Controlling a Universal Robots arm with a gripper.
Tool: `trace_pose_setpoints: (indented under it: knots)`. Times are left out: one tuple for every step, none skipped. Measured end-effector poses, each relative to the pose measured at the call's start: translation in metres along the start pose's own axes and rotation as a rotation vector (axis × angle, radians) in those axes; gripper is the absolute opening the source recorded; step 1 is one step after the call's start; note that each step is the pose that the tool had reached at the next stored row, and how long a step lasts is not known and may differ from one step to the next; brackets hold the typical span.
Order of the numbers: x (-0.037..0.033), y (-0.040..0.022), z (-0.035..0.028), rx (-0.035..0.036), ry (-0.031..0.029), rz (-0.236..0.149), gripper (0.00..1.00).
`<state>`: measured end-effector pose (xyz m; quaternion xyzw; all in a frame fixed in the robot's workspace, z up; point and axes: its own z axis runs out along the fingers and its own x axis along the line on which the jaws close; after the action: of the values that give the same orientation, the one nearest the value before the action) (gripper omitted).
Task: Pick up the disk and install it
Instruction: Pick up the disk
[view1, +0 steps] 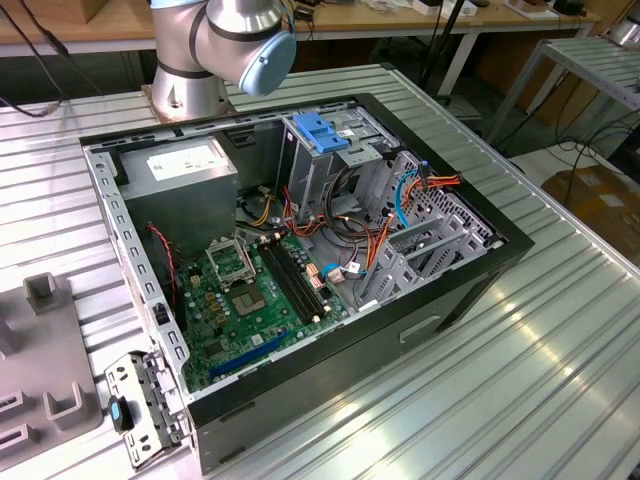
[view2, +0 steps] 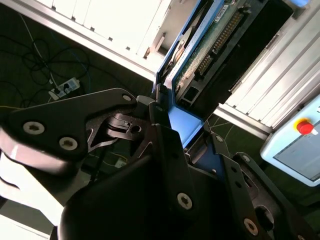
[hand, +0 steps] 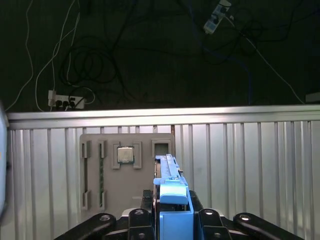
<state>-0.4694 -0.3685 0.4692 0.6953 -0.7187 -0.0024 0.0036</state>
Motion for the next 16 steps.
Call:
trace_pose_setpoints:
  knots:
    - [0.0000, 0.0000, -0.0013, -0.0001, 0.0000, 0.000, 0.37]
    - [0.0000, 0.0000, -0.0026, -0.0003, 0.0000, 0.000, 0.37]
    - [0.0000, 0.0000, -0.0036, -0.0005, 0.0000, 0.000, 0.37]
    - [0.0000, 0.0000, -0.0051, -0.0008, 0.0000, 0.000, 0.37]
    - [0.0000, 0.0000, -0.0064, -0.0011, 0.0001, 0.000, 0.37]
    - [0.0000, 0.0001, -0.0139, -0.0026, 0.0001, 0.000, 0.37]
    - [0.0000, 0.0001, -0.0196, -0.0037, 0.0002, 0.000, 0.37]
    - [0.0000, 0.0002, -0.0264, -0.0048, 0.0002, 0.000, 0.37]
    - [0.0000, 0.0002, -0.0299, -0.0056, 0.0002, 0.000, 0.37]
    - [0.0000, 0.0003, -0.0327, -0.0062, 0.0002, 0.000, 0.37]
    - [0.0001, 0.0003, -0.0338, -0.0064, 0.0002, 0.000, 0.37]
    - [0.0001, 0.0003, -0.0356, -0.0067, 0.0002, 0.000, 0.37]
    - [0.0001, 0.0003, -0.0373, -0.0072, 0.0003, 0.000, 0.37]
    - [0.0001, 0.0003, -0.0386, -0.0074, 0.0003, 0.000, 0.37]
    - [0.0000, 0.0003, -0.0399, -0.0078, 0.0003, 0.000, 0.37]
    - [0.0001, 0.0003, -0.0411, -0.0080, 0.0003, 0.000, 0.37]
